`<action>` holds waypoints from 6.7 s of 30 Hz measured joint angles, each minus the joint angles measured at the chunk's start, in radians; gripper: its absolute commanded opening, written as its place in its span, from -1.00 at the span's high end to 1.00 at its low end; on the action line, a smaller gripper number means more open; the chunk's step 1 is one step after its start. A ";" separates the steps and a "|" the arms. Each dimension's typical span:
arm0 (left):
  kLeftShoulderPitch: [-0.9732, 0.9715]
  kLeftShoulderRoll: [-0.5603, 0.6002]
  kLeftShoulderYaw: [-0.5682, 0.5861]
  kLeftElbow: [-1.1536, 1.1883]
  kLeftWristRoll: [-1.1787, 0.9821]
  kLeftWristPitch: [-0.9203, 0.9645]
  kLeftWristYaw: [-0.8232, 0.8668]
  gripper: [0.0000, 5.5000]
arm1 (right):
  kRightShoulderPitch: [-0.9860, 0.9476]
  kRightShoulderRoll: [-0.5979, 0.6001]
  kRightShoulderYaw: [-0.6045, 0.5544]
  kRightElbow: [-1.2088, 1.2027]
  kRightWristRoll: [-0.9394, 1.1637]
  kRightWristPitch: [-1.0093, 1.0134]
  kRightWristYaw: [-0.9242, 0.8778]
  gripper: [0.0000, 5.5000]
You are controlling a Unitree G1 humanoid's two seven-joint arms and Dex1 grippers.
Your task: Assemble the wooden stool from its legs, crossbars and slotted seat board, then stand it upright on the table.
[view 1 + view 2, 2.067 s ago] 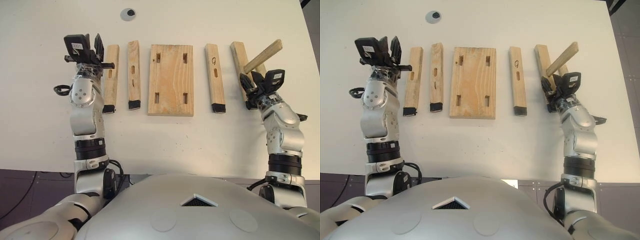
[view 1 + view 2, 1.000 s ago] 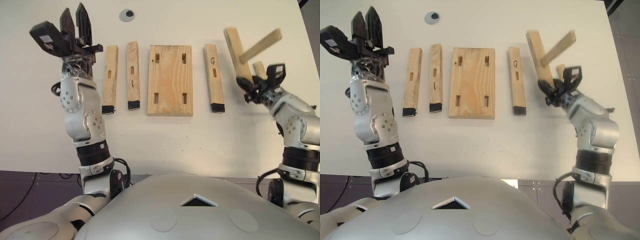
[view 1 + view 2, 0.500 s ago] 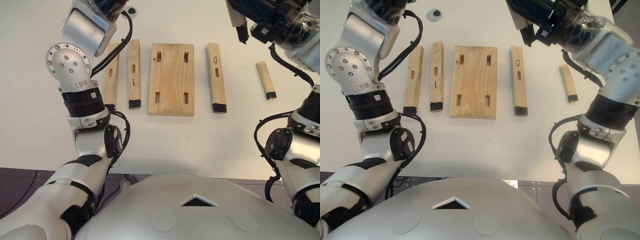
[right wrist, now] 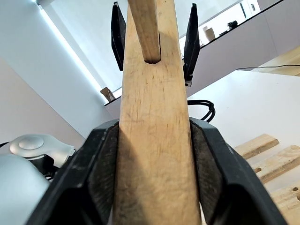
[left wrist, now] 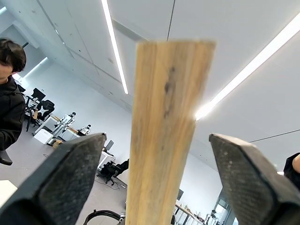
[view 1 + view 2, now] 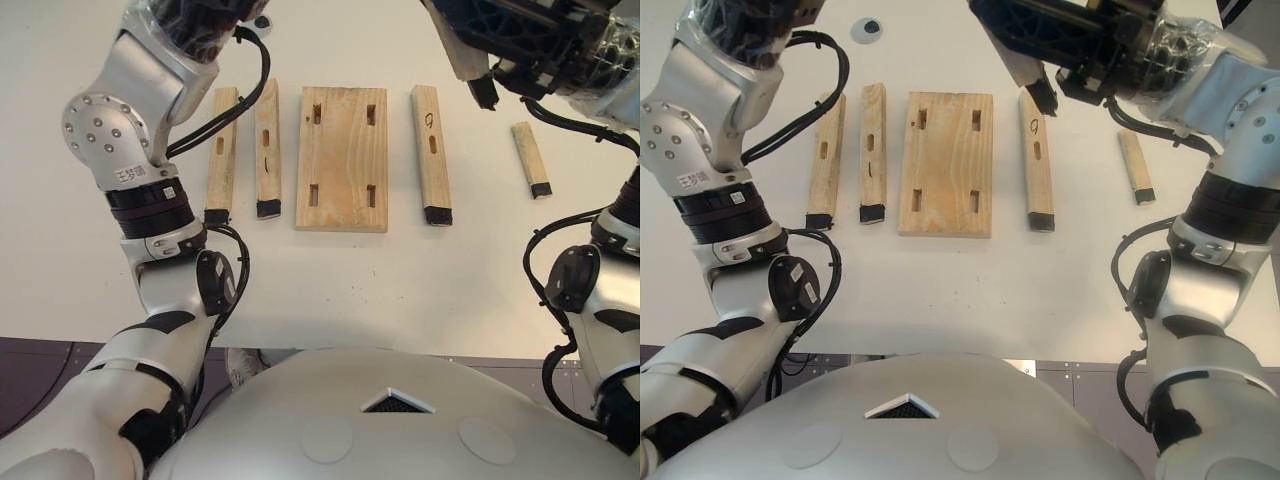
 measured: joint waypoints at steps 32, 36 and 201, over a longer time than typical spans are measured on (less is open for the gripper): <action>0.085 0.208 0.082 0.021 0.147 -0.126 -0.107 0.25 | 0.154 -0.071 0.165 0.058 -0.349 -0.289 0.009 -0.19; 0.227 0.298 0.005 -0.003 0.343 -0.170 -0.232 0.26 | 0.131 -0.018 0.145 0.244 -0.539 -0.492 -0.203 0.06; 0.380 0.104 -0.205 -0.252 1.268 0.298 0.145 -0.24 | 0.237 0.176 -0.036 0.437 -0.804 -0.776 -0.535 1.00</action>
